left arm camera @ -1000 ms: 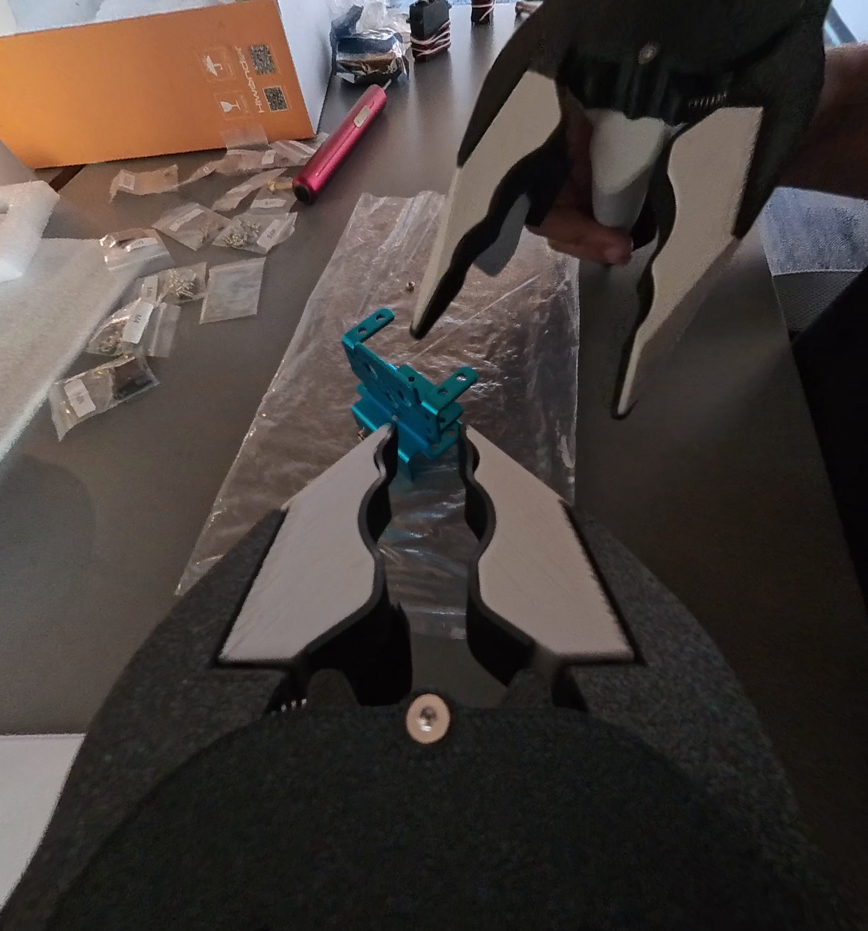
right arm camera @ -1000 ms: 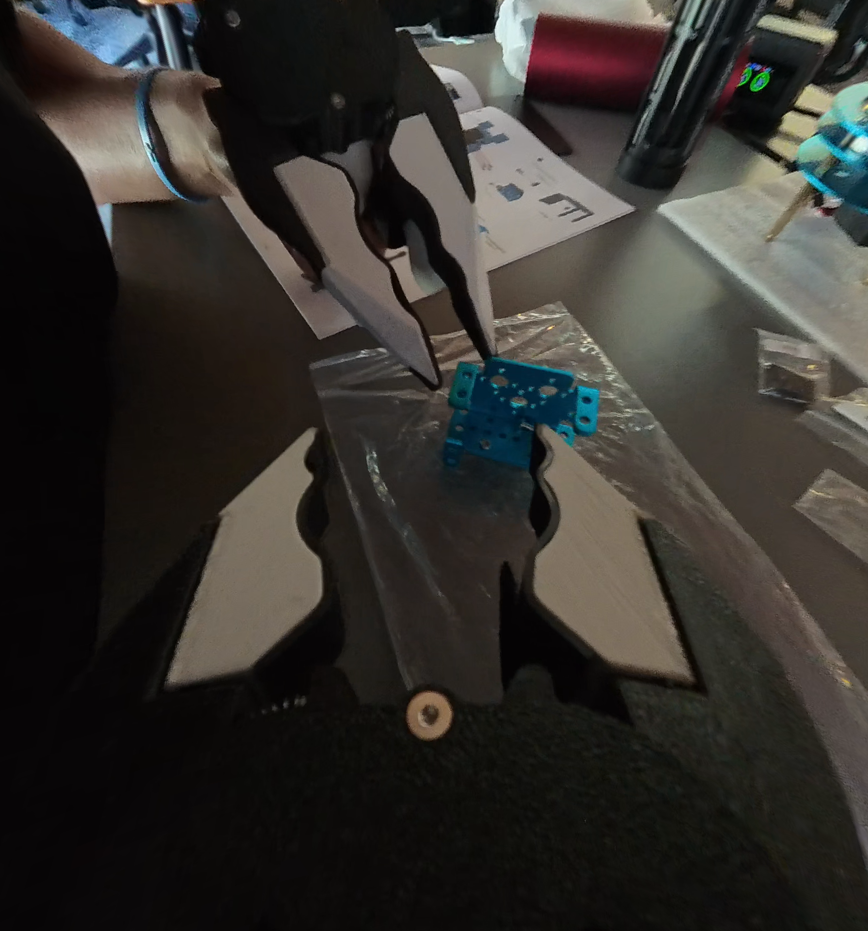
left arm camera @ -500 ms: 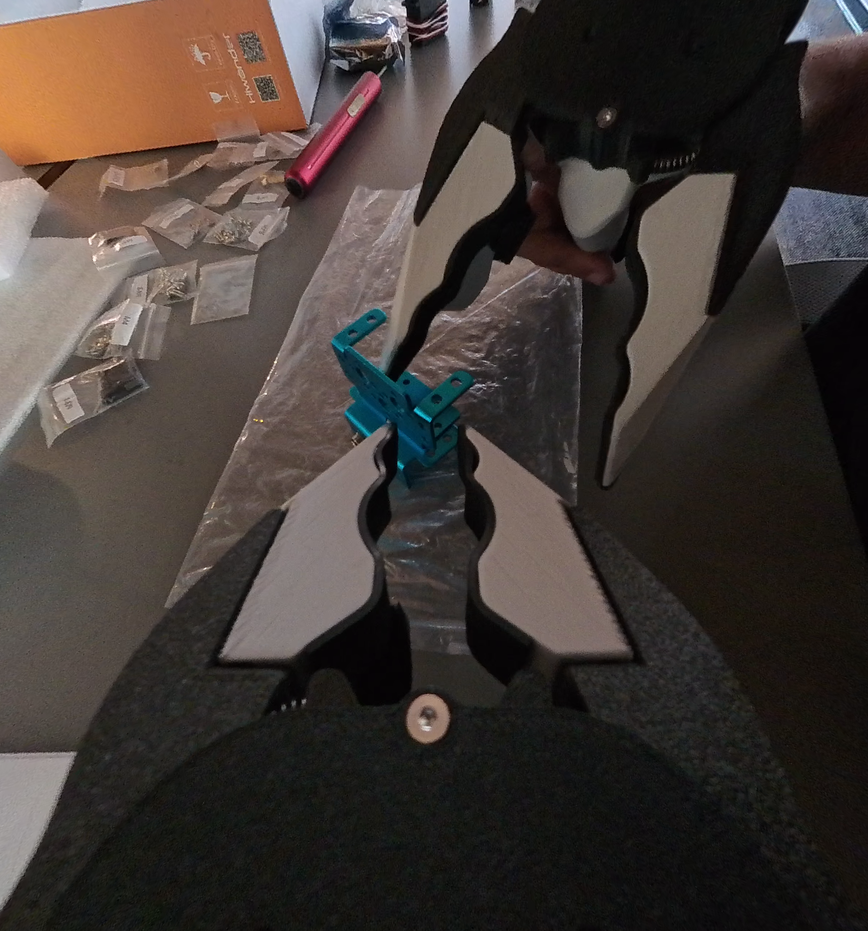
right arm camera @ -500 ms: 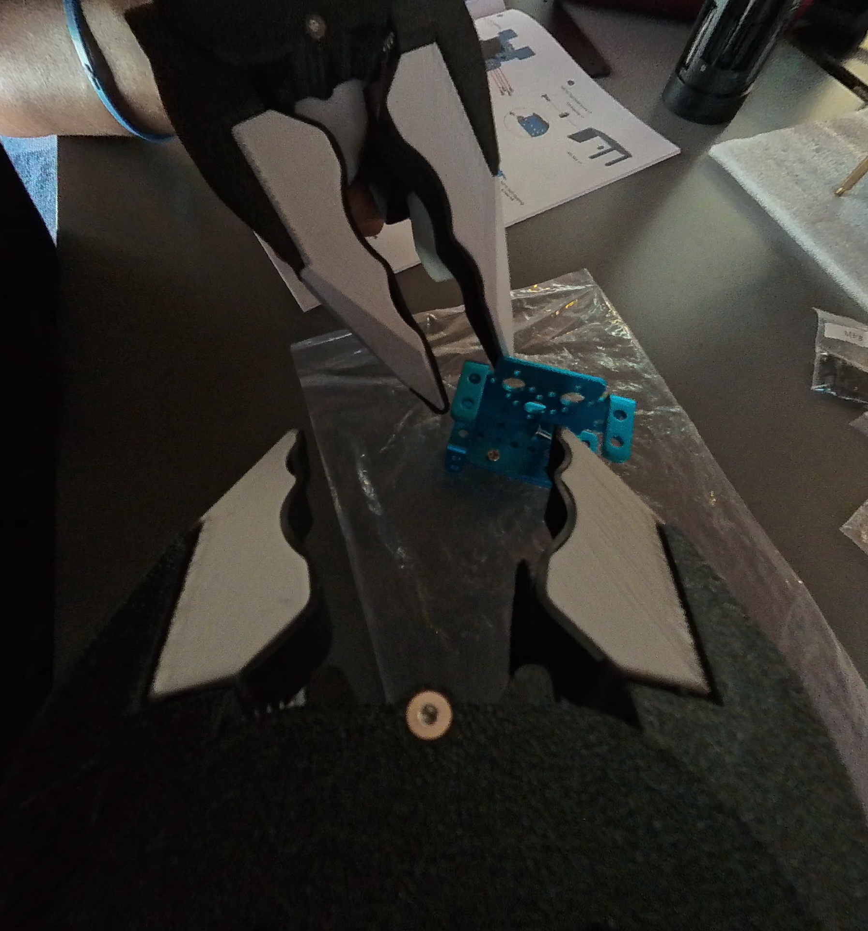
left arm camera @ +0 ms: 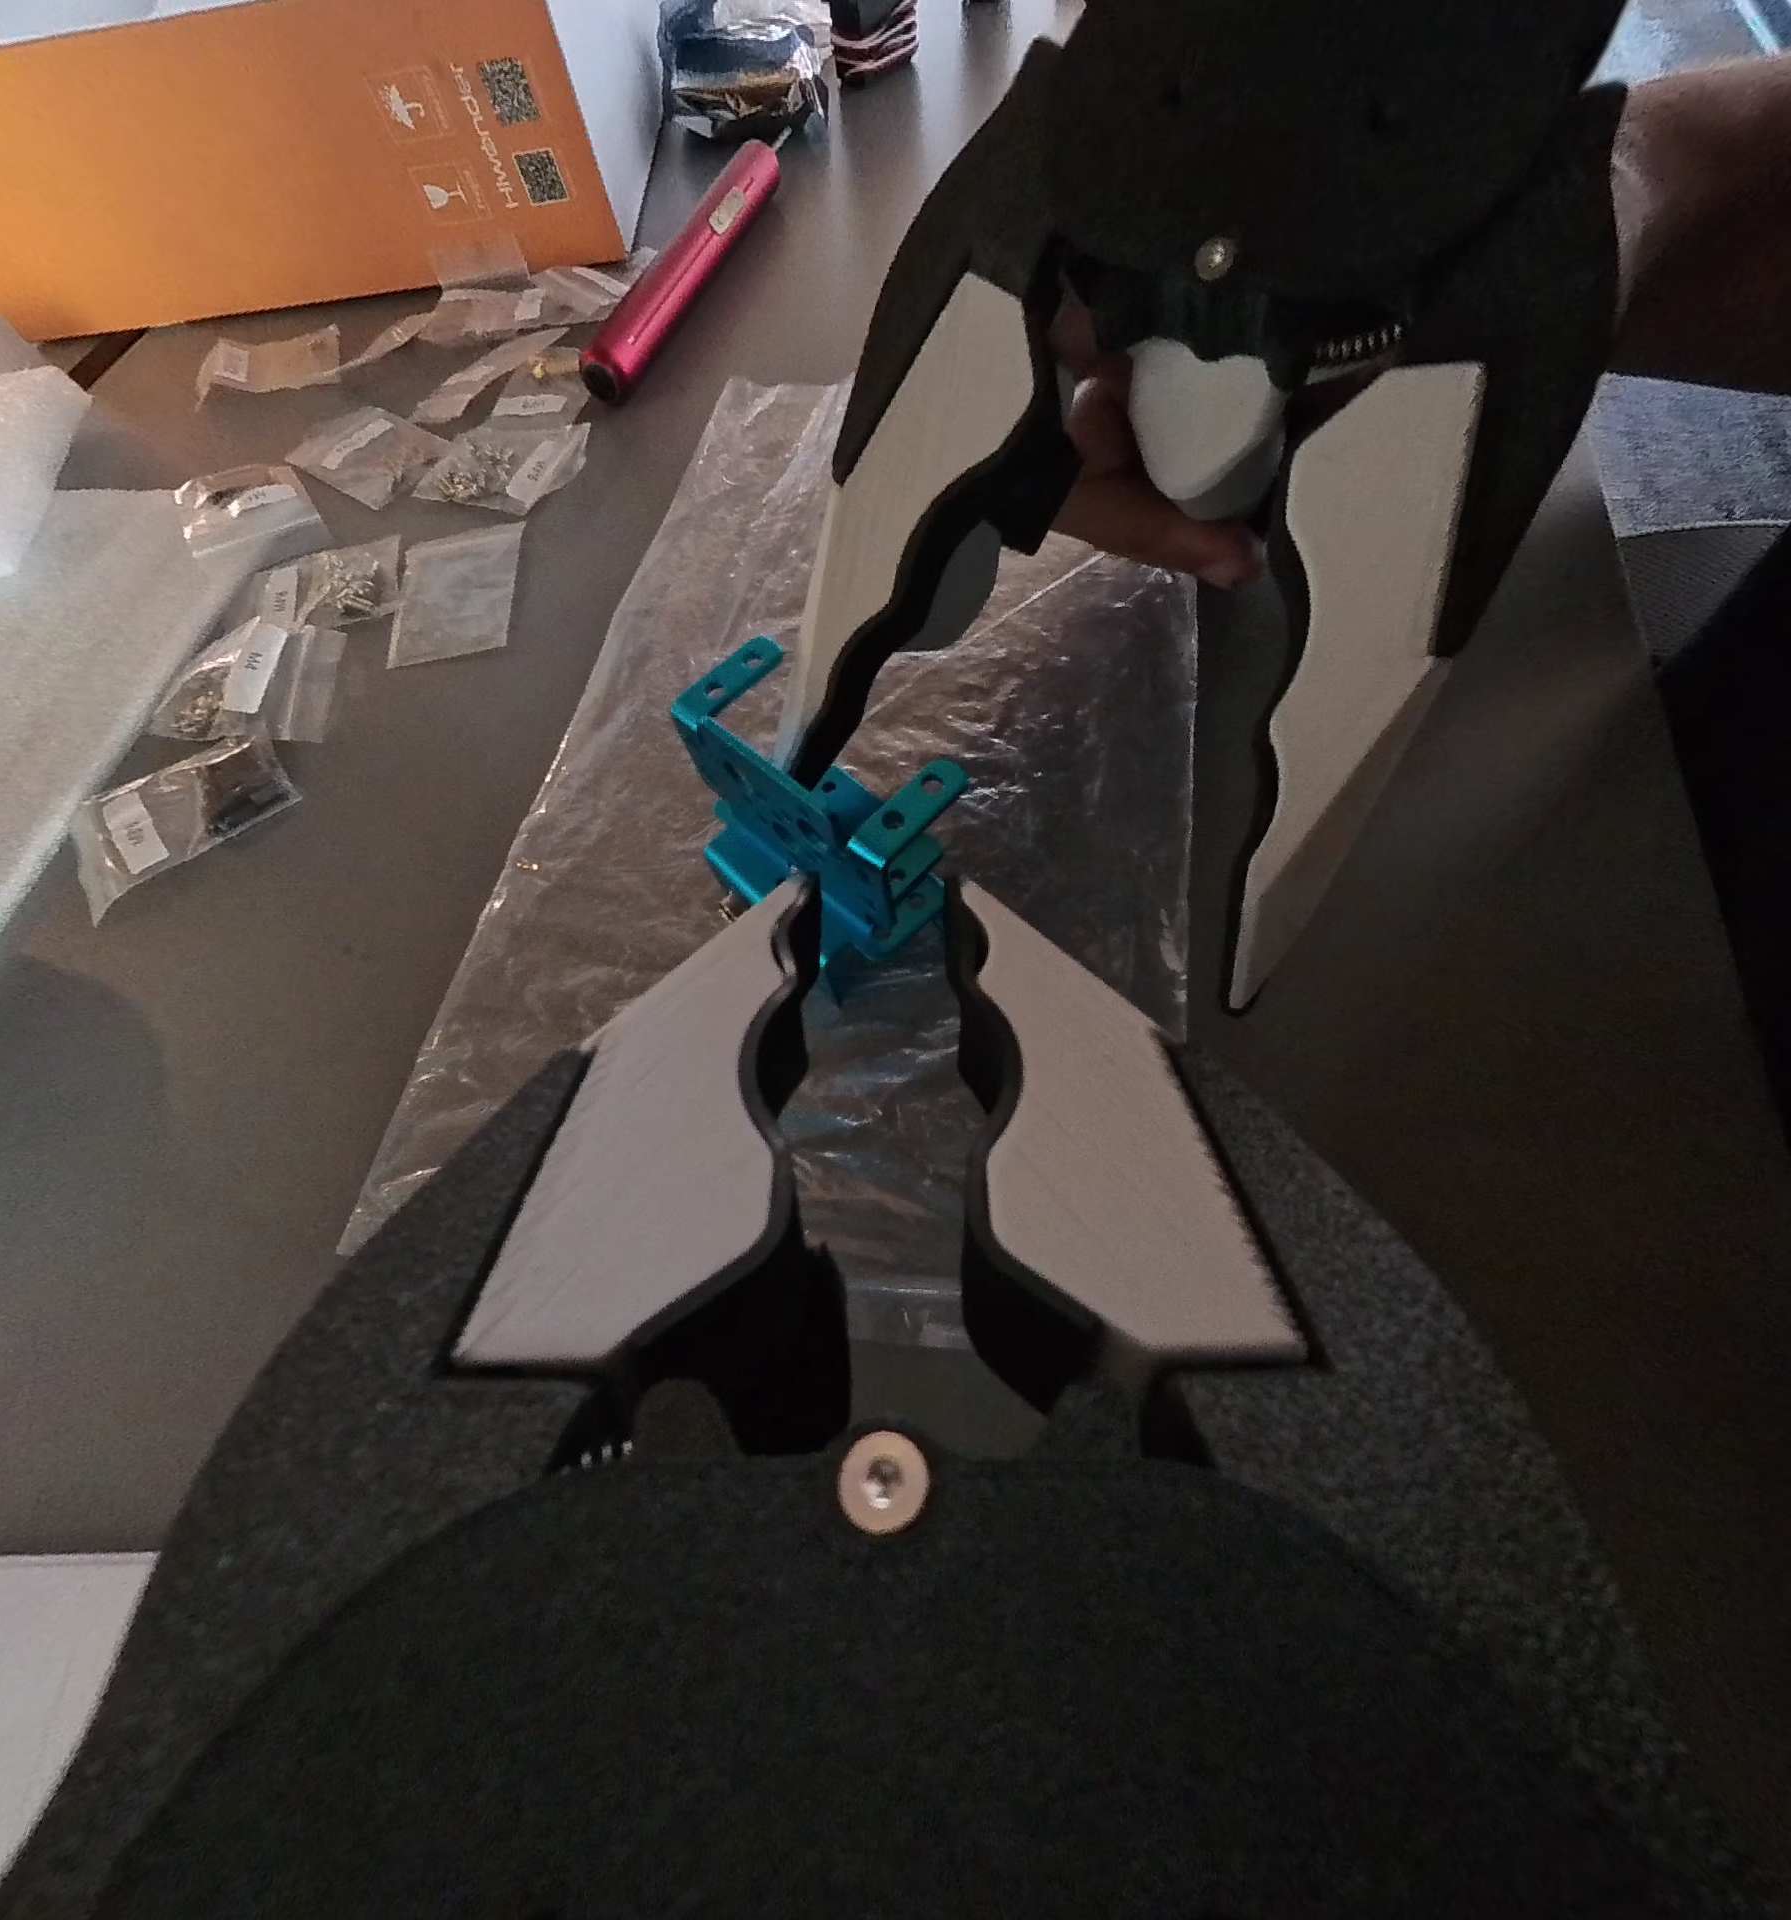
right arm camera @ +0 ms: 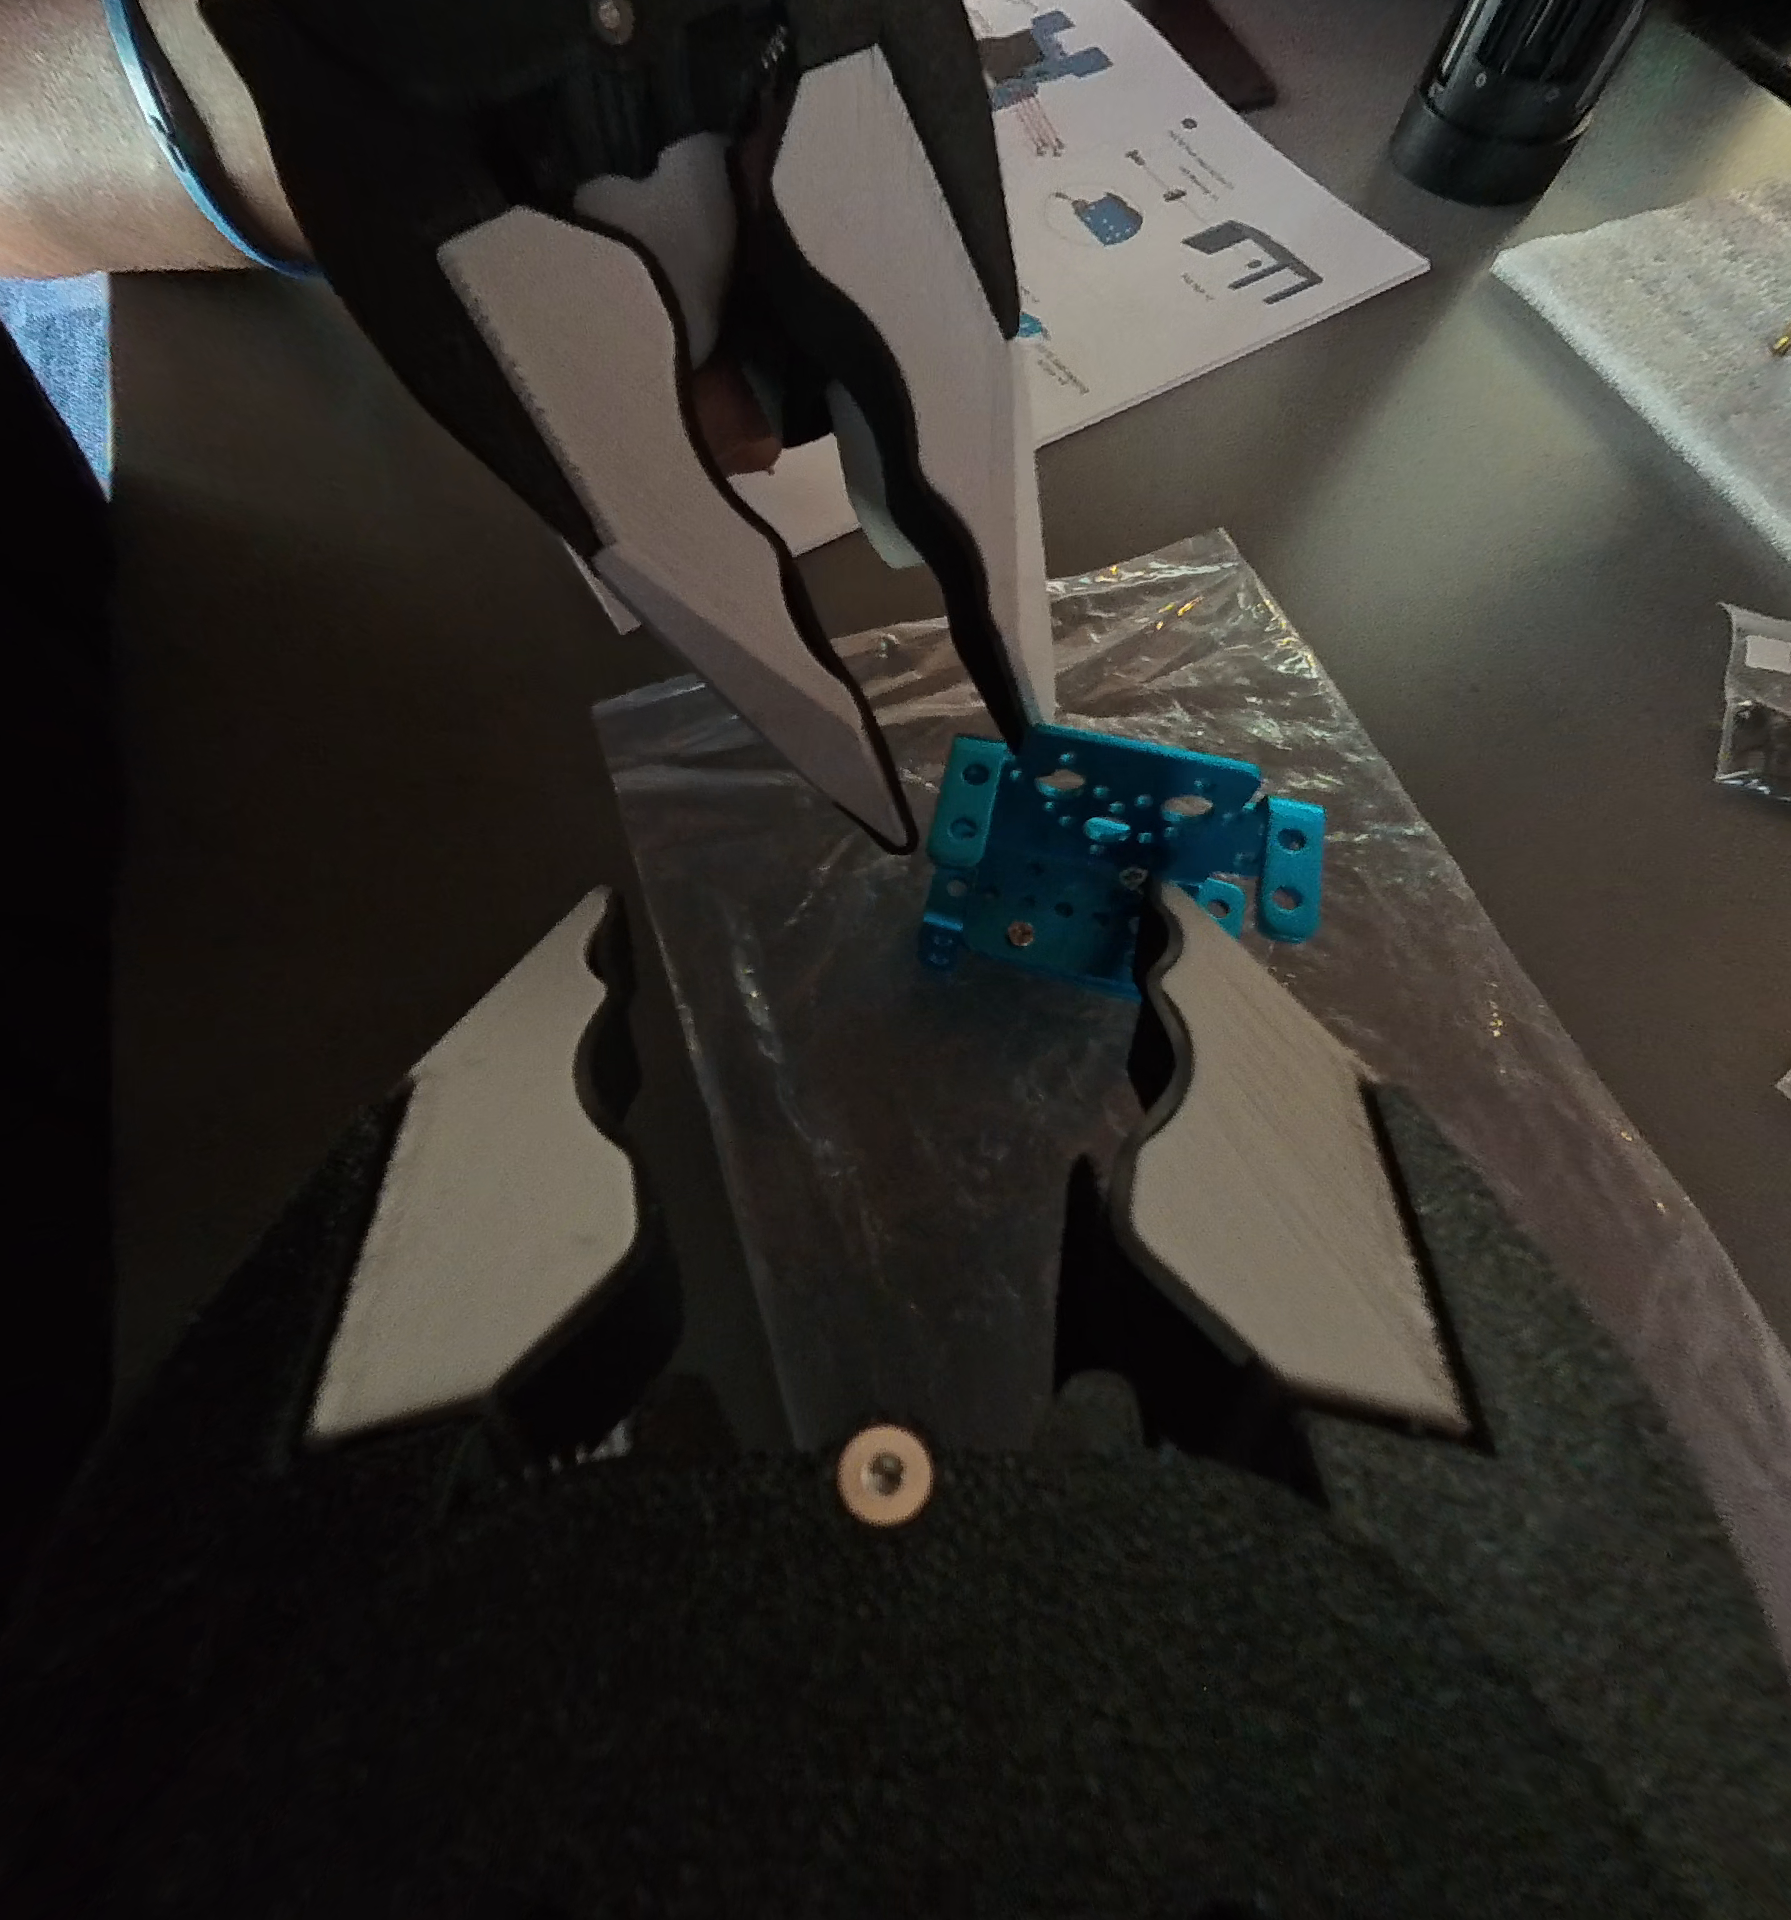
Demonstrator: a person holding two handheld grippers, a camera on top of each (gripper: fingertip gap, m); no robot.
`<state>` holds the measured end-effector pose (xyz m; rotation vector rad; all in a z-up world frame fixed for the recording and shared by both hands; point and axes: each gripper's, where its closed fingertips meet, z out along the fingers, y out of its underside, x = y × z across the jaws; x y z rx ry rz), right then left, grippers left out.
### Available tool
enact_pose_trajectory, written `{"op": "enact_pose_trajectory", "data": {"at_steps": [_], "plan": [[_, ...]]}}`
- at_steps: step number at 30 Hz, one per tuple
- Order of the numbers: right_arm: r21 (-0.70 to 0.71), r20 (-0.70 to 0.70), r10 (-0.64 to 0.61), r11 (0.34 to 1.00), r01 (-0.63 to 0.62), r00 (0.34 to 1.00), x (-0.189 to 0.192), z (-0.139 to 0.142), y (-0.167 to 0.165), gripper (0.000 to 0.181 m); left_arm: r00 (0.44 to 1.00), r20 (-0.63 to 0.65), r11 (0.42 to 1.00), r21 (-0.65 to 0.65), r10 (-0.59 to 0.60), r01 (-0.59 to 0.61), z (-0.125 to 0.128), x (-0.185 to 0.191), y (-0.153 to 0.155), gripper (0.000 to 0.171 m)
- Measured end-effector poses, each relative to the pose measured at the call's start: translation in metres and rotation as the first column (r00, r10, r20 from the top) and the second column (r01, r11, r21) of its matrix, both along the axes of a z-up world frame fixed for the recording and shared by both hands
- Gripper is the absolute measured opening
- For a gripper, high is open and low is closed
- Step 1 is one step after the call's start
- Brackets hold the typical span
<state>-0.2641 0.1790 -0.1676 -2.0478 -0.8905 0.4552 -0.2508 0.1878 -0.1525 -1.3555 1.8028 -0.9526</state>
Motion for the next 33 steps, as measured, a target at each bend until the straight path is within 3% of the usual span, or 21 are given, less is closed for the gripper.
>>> {"op": "enact_pose_trajectory", "data": {"at_steps": [15,33], "plan": [[0.050,-0.013,0.009,0.999,-0.008,1.000,-0.003,0.011,-0.006,0.094,1.000,-0.001,1.000,0.008,-0.001,0.001,0.000,0.000,-0.001,0.023],[0.023,0.004,0.005,1.000,-0.005,1.000,-0.003,0.005,-0.003,0.099,1.000,0.000,1.000,0.015,0.005,-0.005,0.000,-0.001,0.001,0.023]]}}
